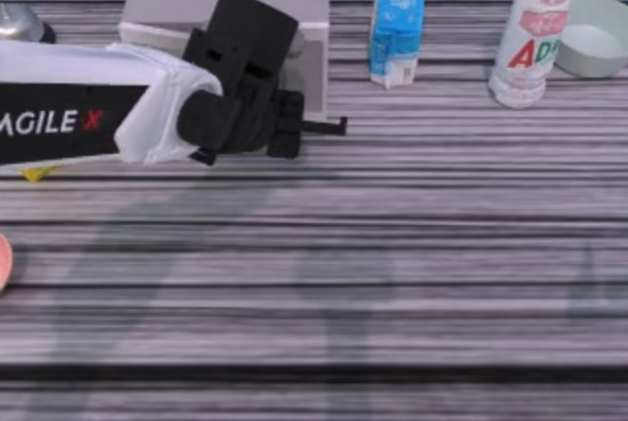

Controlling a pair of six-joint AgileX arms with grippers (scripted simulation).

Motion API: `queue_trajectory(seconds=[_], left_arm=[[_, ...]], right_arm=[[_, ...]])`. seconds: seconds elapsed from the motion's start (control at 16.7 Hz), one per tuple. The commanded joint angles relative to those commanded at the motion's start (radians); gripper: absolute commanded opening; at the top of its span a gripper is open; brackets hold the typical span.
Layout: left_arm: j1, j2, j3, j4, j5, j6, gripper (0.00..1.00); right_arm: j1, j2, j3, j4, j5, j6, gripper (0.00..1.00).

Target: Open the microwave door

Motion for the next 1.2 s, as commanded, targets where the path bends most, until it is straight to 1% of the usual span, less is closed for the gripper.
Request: queue_trajectory(seconds=[0.66, 0.78, 1.02, 1.2], left_arm=[[0.000, 0.000, 0.000, 0.000, 0.000, 0.000, 0.00], [-0.007, 0.001, 0.002, 0.000, 0.009, -0.002, 0.00], [0.008, -0.024, -0.030, 0.018, 0.029, 0.035, 0.00], [0.011, -0.026, -0.038, 0.019, 0.033, 0.041, 0.00]], right_arm=[[0.000, 0.000, 0.000, 0.000, 0.000, 0.000, 1.00], [0.000, 0.000, 0.000, 0.000, 0.000, 0.000, 1.00], [0.000, 0.000, 0.000, 0.000, 0.000, 0.000, 1.00], [0.000, 0.000, 0.000, 0.000, 0.000, 0.000, 1.00]])
